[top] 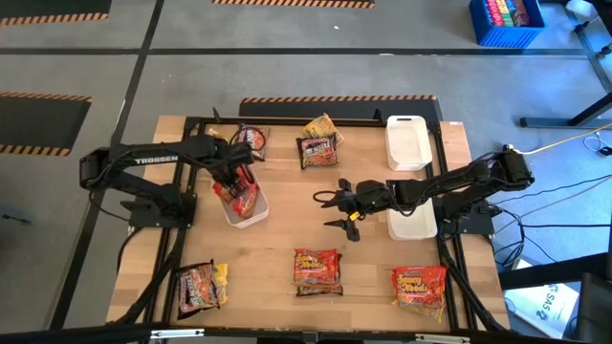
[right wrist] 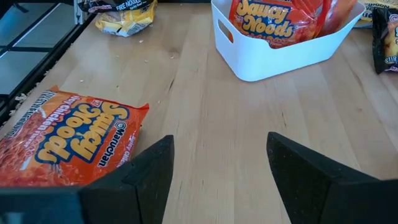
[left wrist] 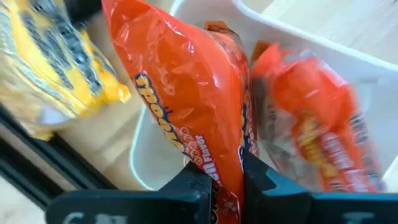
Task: Sort Maruchan noodles
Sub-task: Adjust the noodles
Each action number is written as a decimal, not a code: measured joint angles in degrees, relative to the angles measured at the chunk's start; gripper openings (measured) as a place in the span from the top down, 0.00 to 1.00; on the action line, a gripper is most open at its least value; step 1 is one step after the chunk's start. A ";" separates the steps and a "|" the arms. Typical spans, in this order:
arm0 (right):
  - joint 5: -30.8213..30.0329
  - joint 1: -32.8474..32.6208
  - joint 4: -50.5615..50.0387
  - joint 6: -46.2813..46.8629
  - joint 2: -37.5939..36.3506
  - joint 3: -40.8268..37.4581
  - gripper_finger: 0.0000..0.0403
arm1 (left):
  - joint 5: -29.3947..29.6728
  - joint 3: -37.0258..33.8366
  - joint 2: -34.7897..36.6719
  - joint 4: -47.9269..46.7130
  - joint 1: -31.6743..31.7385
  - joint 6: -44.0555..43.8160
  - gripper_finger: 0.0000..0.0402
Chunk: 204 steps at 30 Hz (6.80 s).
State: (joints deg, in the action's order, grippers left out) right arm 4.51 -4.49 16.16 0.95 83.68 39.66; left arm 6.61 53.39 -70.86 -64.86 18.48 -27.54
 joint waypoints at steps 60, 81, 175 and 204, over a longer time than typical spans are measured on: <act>0.66 0.00 1.73 0.24 4.17 0.04 0.41 | 12.33 -8.19 -0.08 5.06 -1.96 18.98 0.92; 0.68 -0.02 1.73 0.57 4.17 0.02 0.41 | 11.84 1.20 0.16 -5.54 -1.94 13.52 0.61; 1.31 0.00 1.68 -5.73 8.09 0.57 0.41 | 4.62 4.86 0.07 0.16 -10.40 -17.93 1.00; 0.78 -0.02 1.88 -5.92 8.09 0.57 0.41 | 7.50 2.89 0.04 -6.26 -10.38 19.93 1.00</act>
State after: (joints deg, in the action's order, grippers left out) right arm 5.29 -4.51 18.04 -4.97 91.77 40.23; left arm 14.11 56.28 -70.82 -71.11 8.10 -7.60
